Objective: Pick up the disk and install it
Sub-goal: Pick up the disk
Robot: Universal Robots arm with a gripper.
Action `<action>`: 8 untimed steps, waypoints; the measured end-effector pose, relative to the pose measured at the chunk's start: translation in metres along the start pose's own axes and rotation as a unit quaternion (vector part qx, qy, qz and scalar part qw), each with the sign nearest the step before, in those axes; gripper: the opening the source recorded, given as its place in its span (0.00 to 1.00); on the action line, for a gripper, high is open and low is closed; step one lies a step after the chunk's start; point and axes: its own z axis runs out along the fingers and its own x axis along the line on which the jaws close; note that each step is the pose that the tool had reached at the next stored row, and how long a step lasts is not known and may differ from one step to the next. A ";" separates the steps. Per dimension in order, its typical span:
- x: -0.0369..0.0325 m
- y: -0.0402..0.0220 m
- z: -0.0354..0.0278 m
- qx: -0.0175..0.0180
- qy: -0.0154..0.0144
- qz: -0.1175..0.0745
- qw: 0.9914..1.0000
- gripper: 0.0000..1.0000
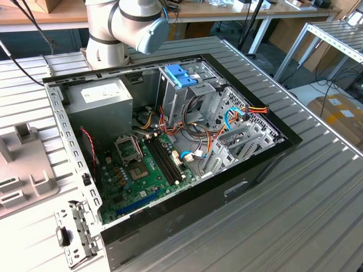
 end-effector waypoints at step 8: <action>0.0000 0.0000 0.0000 -0.001 0.002 -0.053 0.999 0.11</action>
